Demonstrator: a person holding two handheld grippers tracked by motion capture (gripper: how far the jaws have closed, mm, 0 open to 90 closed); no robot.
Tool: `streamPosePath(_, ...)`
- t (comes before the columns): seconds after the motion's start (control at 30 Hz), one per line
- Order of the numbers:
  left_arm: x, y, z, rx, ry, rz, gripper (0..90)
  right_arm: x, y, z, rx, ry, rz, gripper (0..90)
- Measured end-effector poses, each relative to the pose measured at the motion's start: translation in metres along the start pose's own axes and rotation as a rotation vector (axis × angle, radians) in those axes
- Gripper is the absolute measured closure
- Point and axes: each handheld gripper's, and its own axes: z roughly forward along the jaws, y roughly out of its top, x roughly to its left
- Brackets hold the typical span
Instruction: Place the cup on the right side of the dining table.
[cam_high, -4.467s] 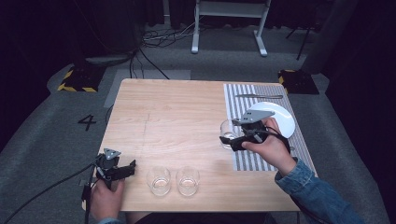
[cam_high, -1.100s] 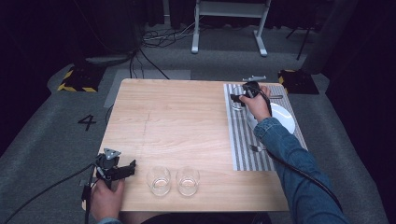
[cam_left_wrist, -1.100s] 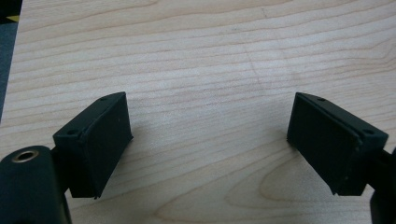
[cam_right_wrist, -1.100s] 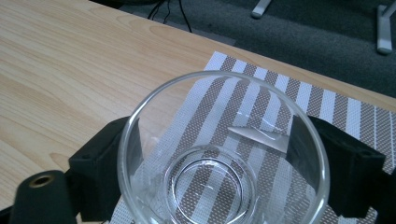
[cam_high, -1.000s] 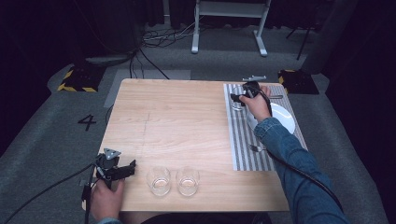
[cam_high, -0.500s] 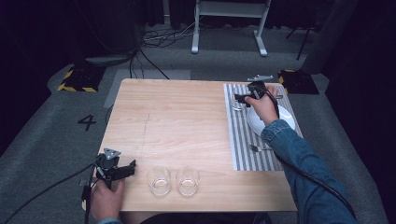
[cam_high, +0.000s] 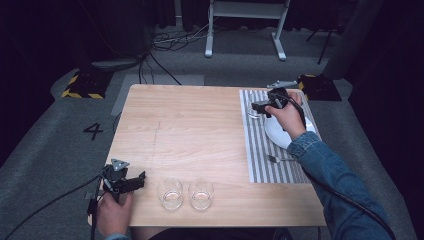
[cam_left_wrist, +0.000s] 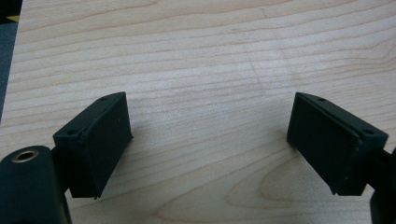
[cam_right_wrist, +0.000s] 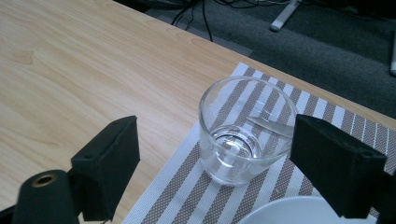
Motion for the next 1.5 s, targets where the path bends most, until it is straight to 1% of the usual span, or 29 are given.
streamPosePath(0.1,0.0,0.0,0.0,0.0,0.0,0.0,13.8,0.002,-0.002,-0.008,0.002,0.015,0.002,16.2)
streamPosePath(0.13,0.0,0.0,0.0,0.002,0.0,0.002,13.9,0.003,-0.003,-0.014,0.002,0.026,0.002,16.3)
streamPosePath(0.17,0.0,0.0,0.0,0.002,0.0,0.002,13.8,0.003,-0.003,-0.014,0.002,0.026,0.002,16.3)
streamPosePath(0.2,0.0,0.0,0.0,0.0,0.0,0.0,13.9,0.003,-0.005,-0.021,-0.005,0.032,-0.002,16.3)
streamPosePath(0.27,0.0,0.0,0.0,0.002,0.0,0.002,13.8,0.003,-0.006,-0.024,-0.007,0.034,0.002,16.3)
streamPosePath(0.3,0.0,0.0,0.0,0.001,0.0,0.002,13.9,0.003,-0.007,-0.032,-0.016,0.043,0.003,16.3)
streamPosePath(0.33,0.0,0.0,0.0,0.002,0.0,0.002,13.9,0.003,-0.007,-0.032,-0.016,0.043,0.003,16.3)
streamPosePath(0.4,0.0,0.0,0.0,0.002,0.0,0.003,13.9,0.002,-0.009,-0.042,-0.026,0.048,0.004,16.2)
streamPosePath(0.47,0.0,0.0,0.0,0.002,0.0,0.003,13.9,0.002,-0.01,-0.044,-0.027,0.051,0.004,16.3)
streamPosePath(0.5,0.0,0.0,0.0,0.002,0.0,0.003,13.8,0.002,-0.012,-0.051,-0.036,0.059,0.005,16.2)
streamPosePath(0.57,0.0,0.0,0.0,0.002,0.0,0.003,13.8,0.001,-0.012,-0.054,-0.037,0.061,0.005,16.3)
streamPosePath(0.6,0.0,0.0,0.0,0.002,0.0,0.002,13.9,0.001,-0.015,-0.061,-0.041,0.065,0.002,16.2)
streamPosePath(0.67,0.0,0.0,0.0,0.002,0.0,0.003,13.8,0.0,-0.016,-0.063,-0.042,0.067,0.002,16.2)
streamPosePath(0.73,0.0,0.0,0.0,0.002,0.0,0.003,13.9,0.0,-0.02,-0.07,-0.045,0.076,0.008,16.2)
streamPosePath(0.83,0.0,0.0,0.0,0.002,0.0,0.003,13.8,-0.001,-0.027,-0.081,-0.047,0.079,0.002,16.2)
streamPosePath(0.87,0.0,0.0,0.0,0.0,0.0,0.0,13.8,-0.001,-0.027,-0.081,-0.047,0.079,0.002,16.2)
streamPosePath(0.9,0.0,0.0,0.0,0.002,0.0,0.002,13.8,-0.001,-0.031,-0.087,-0.044,0.083,0.0,16.2)
streamPosePath(0.93,0.0,0.0,0.0,0.002,0.0,0.003,13.8,-0.001,-0.031,-0.087,-0.044,0.083,0.0,16.2)
streamPosePath(1.0,0.0,0.0,0.0,0.002,0.0,0.003,13.9,-0.002,-0.035,-0.093,-0.042,0.083,-0.005,16.2)
streamPosePath(1.03,0.0,0.0,0.0,0.002,0.0,0.003,13.9,-0.003,-0.04,-0.099,-0.037,0.083,-0.001,16.2)
streamPosePath(1.1,0.0,0.0,0.0,0.002,0.0,0.002,13.9,-0.003,-0.042,-0.101,-0.037,0.083,-0.004,16.2)
streamPosePath(1.2,0.0,0.0,0.0,0.0,0.0,-0.001,13.8,-0.005,-0.051,-0.114,-0.039,0.083,-0.007,16.2)
streamPosePath(1.23,0.0,0.0,0.0,0.0,0.0,-0.001,13.9,-0.005,-0.051,-0.114,-0.039,0.083,-0.007,16.2)
streamPosePath(1.3,0.0,0.0,0.0,0.0,0.0,-0.001,13.8,-0.005,-0.056,-0.12,-0.038,0.083,-0.004,16.2)
streamPosePath(1.47,0.0,0.0,0.0,-0.002,0.0,-0.003,13.9,-0.002,-0.067,-0.136,-0.043,0.085,-0.009,16.2)
streamPosePath(1.5,0.0,0.0,0.0,-0.002,0.0,-0.002,13.8,0.0,-0.071,-0.141,-0.041,0.09,-0.012,16.2)
